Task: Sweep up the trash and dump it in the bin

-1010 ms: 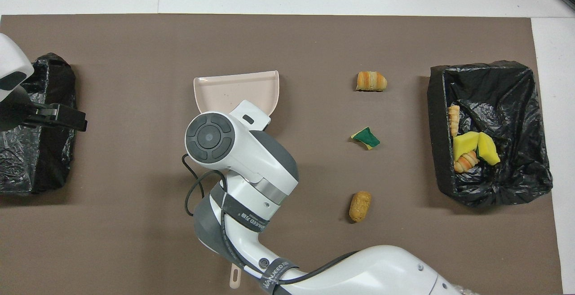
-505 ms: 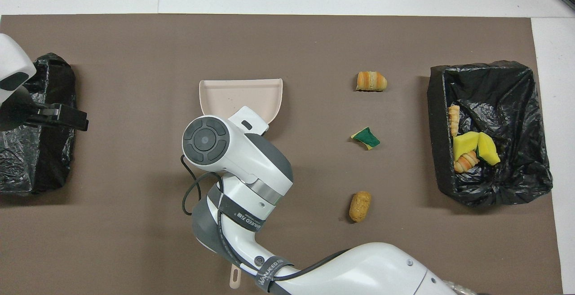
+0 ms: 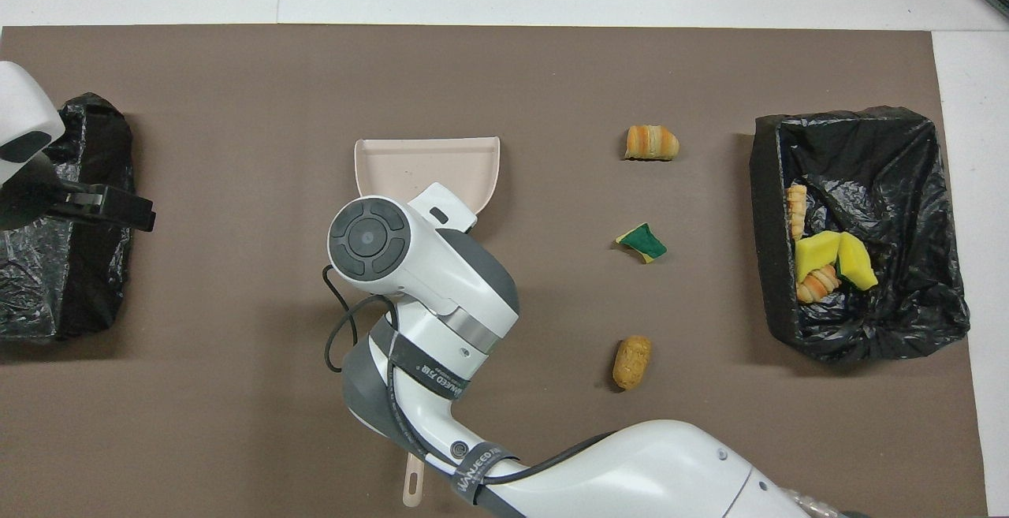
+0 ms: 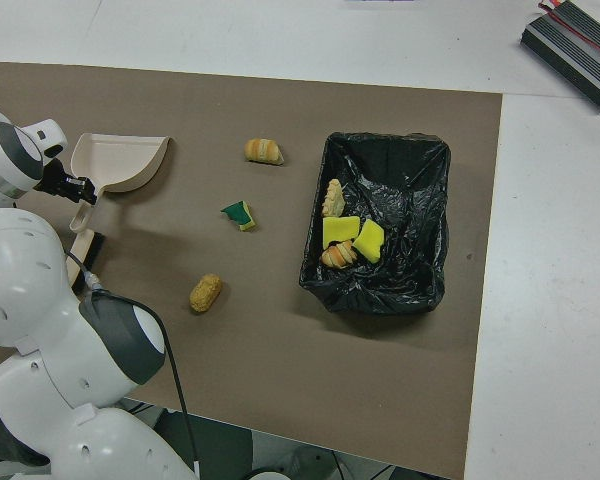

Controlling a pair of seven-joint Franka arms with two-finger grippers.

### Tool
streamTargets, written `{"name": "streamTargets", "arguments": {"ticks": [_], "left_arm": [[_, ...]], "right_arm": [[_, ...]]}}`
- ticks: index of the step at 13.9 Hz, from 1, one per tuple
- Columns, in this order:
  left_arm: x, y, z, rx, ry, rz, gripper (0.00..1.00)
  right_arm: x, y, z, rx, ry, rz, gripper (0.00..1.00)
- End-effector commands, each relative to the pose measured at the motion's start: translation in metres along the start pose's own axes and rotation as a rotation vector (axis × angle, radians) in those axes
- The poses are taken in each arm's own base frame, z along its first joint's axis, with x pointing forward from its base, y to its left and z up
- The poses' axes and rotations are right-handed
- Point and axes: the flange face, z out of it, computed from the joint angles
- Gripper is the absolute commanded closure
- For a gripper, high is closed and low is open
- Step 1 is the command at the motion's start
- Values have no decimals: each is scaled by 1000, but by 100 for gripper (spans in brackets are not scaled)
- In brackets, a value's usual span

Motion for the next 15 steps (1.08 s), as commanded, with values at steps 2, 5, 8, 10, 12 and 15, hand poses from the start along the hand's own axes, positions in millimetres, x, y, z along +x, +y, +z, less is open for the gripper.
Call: {"name": "streamTargets", "arguments": {"ticks": [2,5,8,10,12,15], "left_arm": [[-9,4,9,12,9,18,0],[-10,16,42,7,-9,32,0],[-21,57,64,11,-31,79,0],[-38,91,82,21,-56,83,0],[-44,128,95,32,-30,75,0],[-49,179,109,34,-33,48,0]], "right_arm": [[8,19,-44,32,31,55,33],[23,75,-97,39,89,105,20],[36,136,-142,37,145,173,4],[45,170,-166,31,166,220,0],[50,202,-194,34,202,256,0],[36,251,-235,-33,172,229,0]]}}
